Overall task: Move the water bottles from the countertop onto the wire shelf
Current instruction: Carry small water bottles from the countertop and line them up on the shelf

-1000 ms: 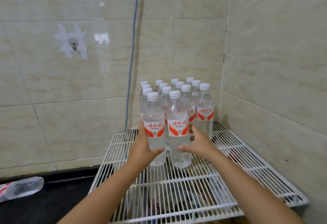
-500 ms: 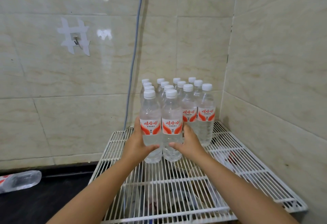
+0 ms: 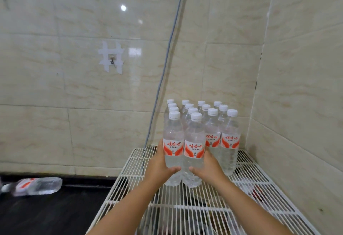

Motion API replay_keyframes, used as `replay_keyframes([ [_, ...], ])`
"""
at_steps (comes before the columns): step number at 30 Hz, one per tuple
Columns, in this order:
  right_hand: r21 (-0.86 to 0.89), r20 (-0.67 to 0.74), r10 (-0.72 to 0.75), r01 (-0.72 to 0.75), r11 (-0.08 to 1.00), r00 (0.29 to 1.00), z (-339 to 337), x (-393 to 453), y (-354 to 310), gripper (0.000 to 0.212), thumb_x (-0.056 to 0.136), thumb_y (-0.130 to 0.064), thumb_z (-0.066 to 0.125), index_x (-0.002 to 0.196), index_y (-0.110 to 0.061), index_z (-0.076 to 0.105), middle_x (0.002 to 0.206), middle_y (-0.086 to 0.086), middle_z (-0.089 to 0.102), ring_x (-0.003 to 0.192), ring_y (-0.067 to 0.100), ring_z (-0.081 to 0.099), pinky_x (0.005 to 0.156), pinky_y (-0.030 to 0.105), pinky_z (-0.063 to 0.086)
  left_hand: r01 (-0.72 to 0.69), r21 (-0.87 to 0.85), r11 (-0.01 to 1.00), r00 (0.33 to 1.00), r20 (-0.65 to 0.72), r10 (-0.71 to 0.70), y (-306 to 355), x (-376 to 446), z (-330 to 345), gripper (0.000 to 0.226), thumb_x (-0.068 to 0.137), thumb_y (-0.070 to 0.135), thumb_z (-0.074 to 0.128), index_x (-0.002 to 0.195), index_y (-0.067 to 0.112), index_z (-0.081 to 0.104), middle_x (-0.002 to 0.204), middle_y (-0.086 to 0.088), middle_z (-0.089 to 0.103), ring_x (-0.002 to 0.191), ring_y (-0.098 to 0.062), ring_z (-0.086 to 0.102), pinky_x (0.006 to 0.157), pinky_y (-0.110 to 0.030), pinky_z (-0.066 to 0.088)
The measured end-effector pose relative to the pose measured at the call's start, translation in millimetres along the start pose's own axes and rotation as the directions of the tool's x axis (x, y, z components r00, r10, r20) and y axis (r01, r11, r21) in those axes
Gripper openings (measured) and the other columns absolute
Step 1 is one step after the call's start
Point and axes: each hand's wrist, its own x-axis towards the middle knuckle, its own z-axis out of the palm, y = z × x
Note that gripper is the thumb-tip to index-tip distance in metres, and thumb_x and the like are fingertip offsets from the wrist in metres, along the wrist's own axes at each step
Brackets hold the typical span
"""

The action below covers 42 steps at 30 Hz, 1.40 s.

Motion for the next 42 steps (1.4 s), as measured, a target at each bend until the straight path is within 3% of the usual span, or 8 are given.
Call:
replay_keyframes([
  [4, -0.250, -0.113, 0.017, -0.045, 0.967, 0.993, 0.5, -14.1, -4.2, 0.080, 0.078, -0.032, 0.068, 0.142, -0.012, 0.024, 0.141, 0.005, 0.040, 0.130, 0.022, 0.041, 0.107, 0.036, 0.039, 0.016, 0.023, 1.000, 0.998, 0.054, -0.017, 3.4, -2.8, -2.6, 0.093, 0.071, 0.020, 0.077, 0.141, 0.024, 0.017, 0.134, 0.000, 0.050, 0.120, -0.017, 0.051, 0.093, -0.025, 0.041],
  [8, -0.678, -0.326, -0.434, 0.112, 0.727, 0.840, 0.2, -37.6, -19.0, 0.072, 0.050, -0.029, 0.088, 0.109, 0.001, 0.061, 0.110, 0.018, 0.065, 0.106, 0.037, 0.062, 0.087, 0.049, 0.051, 0.047, 0.196, 0.980, 0.998, 0.022, -0.052, -3.6, -9.4, -21.2, 0.077, 0.077, 0.025, 0.071, 0.140, 0.020, 0.027, 0.143, -0.001, 0.042, 0.132, -0.017, 0.039, 0.106, -0.031, 0.033],
  [14, -0.673, -0.147, -0.567, 0.338, 0.658, 0.811, 25.7, -31.2, -68.2, 0.051, 0.047, -0.026, 0.087, 0.090, -0.005, 0.070, 0.101, 0.017, 0.070, 0.103, 0.040, 0.063, 0.086, 0.063, 0.039, 0.157, 0.656, 0.738, 0.987, -0.084, -0.136, -34.1, -30.6, -93.7, 0.056, 0.096, 0.033, 0.042, 0.144, 0.013, 0.023, 0.153, -0.009, 0.022, 0.141, -0.025, 0.018, 0.114, -0.034, 0.016],
  [17, -0.561, -0.029, -0.604, 0.487, 0.669, 0.797, 58.3, -29.2, -98.9, 0.049, 0.070, -0.024, 0.074, 0.110, -0.001, 0.062, 0.124, 0.019, 0.058, 0.127, 0.040, 0.044, 0.107, 0.059, 0.013, 0.251, 0.744, 0.620, 0.967, -0.167, -0.192, -56.7, -54.0, -131.1, 0.050, 0.096, 0.033, 0.041, 0.141, 0.013, 0.031, 0.151, -0.011, 0.026, 0.139, -0.028, 0.021, 0.112, -0.035, 0.020],
  [21, -0.444, 0.177, -0.599, 0.606, 0.659, 0.781, 120.6, -31.2, -147.8, 0.049, 0.090, -0.026, 0.049, 0.135, -0.008, 0.038, 0.146, 0.010, 0.032, 0.142, 0.029, 0.012, 0.115, 0.049, -0.002, 0.338, 0.763, 0.551, 0.941, -0.282, -0.187, -93.7, -93.6, -178.6, 0.050, 0.085, 0.037, 0.042, 0.117, 0.003, 0.059, 0.128, -0.022, 0.053, 0.120, -0.040, 0.044, 0.101, -0.047, 0.038],
  [27, -0.342, 0.358, -0.574, 0.676, 0.653, 0.736, 245.3, -46.5, -216.4, 0.041, 0.090, -0.027, 0.047, 0.127, -0.010, 0.045, 0.136, 0.008, 0.042, 0.132, 0.027, 0.028, 0.110, 0.046, 0.017, 0.539, 0.758, 0.367, 0.827, -0.394, -0.401, -179.6, -148.8, -260.4, 0.043, 0.092, 0.040, 0.042, 0.130, 0.021, 0.046, 0.145, 0.002, 0.036, 0.137, -0.025, 0.026, 0.106, -0.040, 0.031],
  [35, -0.379, 0.603, -0.338, 0.633, 0.676, 0.722, 438.0, -49.3, -256.0, 0.047, 0.092, -0.037, 0.045, 0.133, -0.014, 0.040, 0.141, 0.006, 0.039, 0.136, 0.025, 0.027, 0.113, 0.049, 0.016, 0.668, 0.686, 0.288, 0.688, -0.421, -0.591, -327.7, -188.2, -369.2, 0.052, 0.093, 0.039, 0.041, 0.141, 0.022, 0.031, 0.151, 0.004, 0.026, 0.140, -0.022, 0.019, 0.108, -0.041, 0.029],
  [42, -0.421, 0.626, -0.223, 0.565, 0.709, 0.747, 569.0, -23.3, -263.2, 0.042, 0.093, -0.033, 0.044, 0.130, -0.013, 0.042, 0.135, 0.004, 0.043, 0.131, 0.023, 0.035, 0.110, 0.041, 0.027, 0.736, 0.625, 0.260, 0.603, -0.430, -0.672, -443.6, -184.9, -430.7, 0.056, 0.093, 0.039, 0.043, 0.143, 0.022, 0.023, 0.151, -0.002, 0.026, 0.141, -0.027, 0.018, 0.112, -0.042, 0.024],
])
